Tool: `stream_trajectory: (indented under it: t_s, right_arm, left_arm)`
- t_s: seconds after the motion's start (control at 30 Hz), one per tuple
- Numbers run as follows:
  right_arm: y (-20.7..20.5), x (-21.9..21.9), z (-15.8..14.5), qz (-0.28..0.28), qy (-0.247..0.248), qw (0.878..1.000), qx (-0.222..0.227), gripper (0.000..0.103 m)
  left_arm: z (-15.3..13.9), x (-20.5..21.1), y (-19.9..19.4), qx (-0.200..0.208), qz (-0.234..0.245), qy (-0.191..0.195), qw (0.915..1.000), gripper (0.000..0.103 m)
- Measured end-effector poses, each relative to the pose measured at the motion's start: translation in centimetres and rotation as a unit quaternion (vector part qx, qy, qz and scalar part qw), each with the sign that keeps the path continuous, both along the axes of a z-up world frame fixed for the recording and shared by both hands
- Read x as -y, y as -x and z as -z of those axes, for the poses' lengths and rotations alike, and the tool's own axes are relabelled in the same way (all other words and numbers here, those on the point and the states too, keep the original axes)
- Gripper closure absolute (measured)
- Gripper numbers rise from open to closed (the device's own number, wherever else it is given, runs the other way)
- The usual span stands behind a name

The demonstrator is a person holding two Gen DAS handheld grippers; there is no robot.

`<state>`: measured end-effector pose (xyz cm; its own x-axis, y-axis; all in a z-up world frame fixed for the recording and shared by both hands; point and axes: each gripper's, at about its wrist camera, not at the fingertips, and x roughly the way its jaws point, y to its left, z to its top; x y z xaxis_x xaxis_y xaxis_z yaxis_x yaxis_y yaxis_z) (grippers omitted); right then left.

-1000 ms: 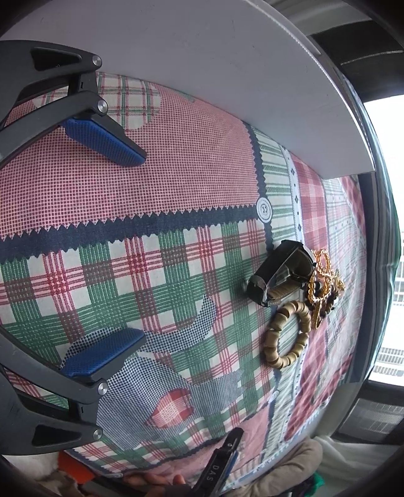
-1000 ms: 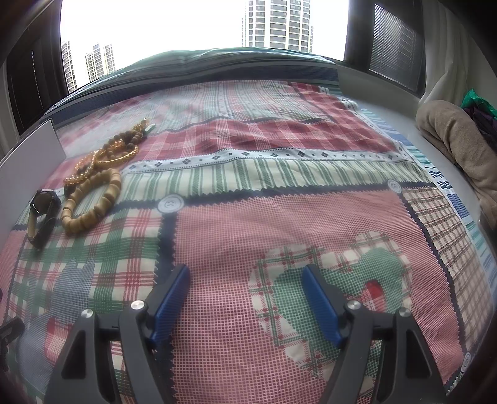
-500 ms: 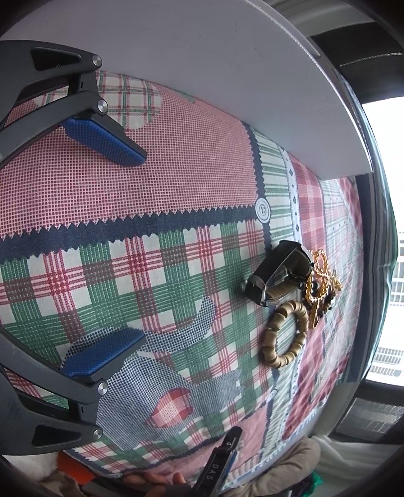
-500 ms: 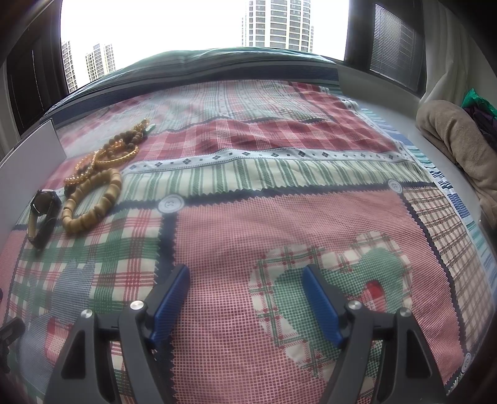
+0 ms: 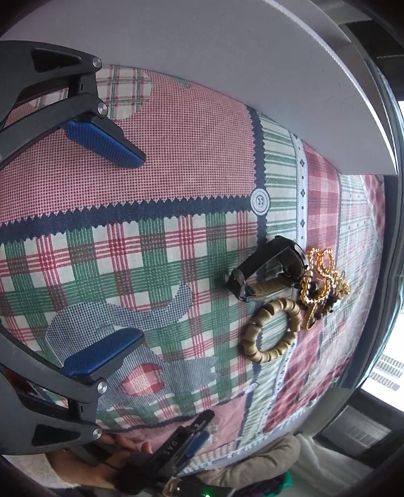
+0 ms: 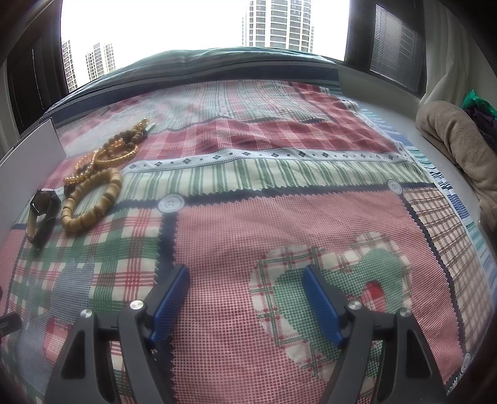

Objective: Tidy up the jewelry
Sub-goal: 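Move both tools back over the remaining jewelry on the quilt, then grasp the black watch with the left gripper while the right grasps the wooden bead bracelet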

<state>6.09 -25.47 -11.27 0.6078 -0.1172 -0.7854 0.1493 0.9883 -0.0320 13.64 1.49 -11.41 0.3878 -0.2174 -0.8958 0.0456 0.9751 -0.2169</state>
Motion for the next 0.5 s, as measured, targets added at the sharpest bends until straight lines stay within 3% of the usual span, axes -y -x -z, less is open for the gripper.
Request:
stream_trajectory:
  t_s: [0.07, 0.13, 0.23, 0.3, 0.37, 0.4, 0.47, 0.5]
  right_arm:
    - [0.0, 0.0, 0.0, 0.000, 0.000, 1.000, 0.000, 0.026]
    - [0.0, 0.0, 0.0, 0.000, 0.000, 1.000, 0.000, 0.026]
    - [0.0, 0.0, 0.0, 0.000, 0.000, 1.000, 0.000, 0.026]
    - [0.0, 0.0, 0.0, 0.000, 0.000, 1.000, 0.000, 0.026]
    - [0.0, 0.0, 0.0, -0.001, -0.002, 1.000, 0.000, 0.026]
    - [0.0, 0.0, 0.0, -0.002, -0.004, 1.000, 0.000, 0.024]
    - [0.0, 0.1, 0.1, -0.007, -0.009, 1.000, -0.001, 0.021]
    - [-0.1, 0.0, 0.1, -0.007, -0.009, 1.000, -0.001, 0.021]
  left_arm:
    - [-1.7, -0.3, -1.7, 0.012, -0.010, 0.013, 0.9998, 0.001]
    - [-2.8, -0.1, -3.8, 0.022, -0.011, -0.004, 0.9997, 0.001]
    - [-2.3, 0.0, -7.2, 0.027, -0.036, -0.051, 0.9977, 0.001]
    - [-1.1, -0.1, -9.0, 0.020, -0.054, -0.052, 0.9970, 0.003]
    - [0.3, 0.1, -10.2, 0.001, -0.058, -0.043, 0.9974, 0.015]
    - [1.0, 0.5, -10.5, -0.010, -0.056, -0.041, 0.9975, 0.027]
    - [1.3, 1.5, -10.3, 0.008, -0.049, -0.071, 0.9962, 0.037]
    - [1.3, 2.0, -10.1, 0.011, -0.039, -0.080, 0.9960, 0.061]
